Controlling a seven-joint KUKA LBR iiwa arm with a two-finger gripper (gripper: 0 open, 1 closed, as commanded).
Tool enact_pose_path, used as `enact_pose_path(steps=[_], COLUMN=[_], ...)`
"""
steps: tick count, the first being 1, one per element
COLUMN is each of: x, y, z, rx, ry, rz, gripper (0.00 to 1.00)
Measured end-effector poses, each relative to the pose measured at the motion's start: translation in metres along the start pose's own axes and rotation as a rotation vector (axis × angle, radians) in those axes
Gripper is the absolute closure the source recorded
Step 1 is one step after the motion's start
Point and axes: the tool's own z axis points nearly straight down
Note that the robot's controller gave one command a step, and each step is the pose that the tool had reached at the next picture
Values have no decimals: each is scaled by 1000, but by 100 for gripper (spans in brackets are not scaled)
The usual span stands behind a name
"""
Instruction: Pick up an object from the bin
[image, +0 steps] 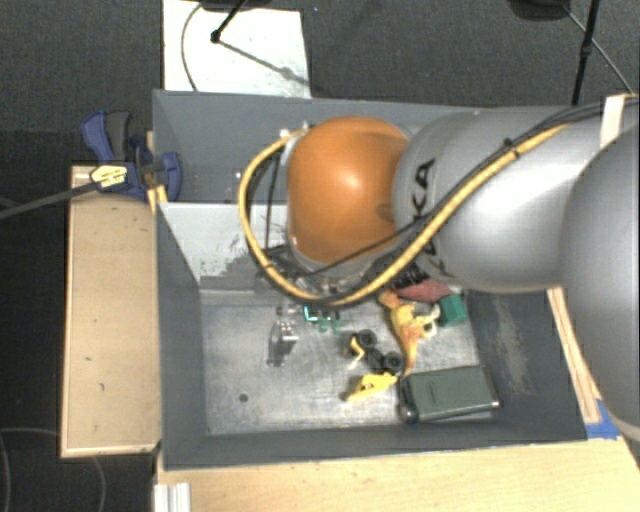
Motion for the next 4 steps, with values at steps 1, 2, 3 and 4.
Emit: enact_pose_path(steps=[1, 2, 3, 4], x=[-2, -2, 48, 47], y=[-1, -1, -28, -28], z=[-4, -4, 50, 49], rx=[-2, -2, 1, -1], ry=[-8, -8, -3, -7], rz=[7, 7, -98, -96], gripper=[100, 100, 0, 0])
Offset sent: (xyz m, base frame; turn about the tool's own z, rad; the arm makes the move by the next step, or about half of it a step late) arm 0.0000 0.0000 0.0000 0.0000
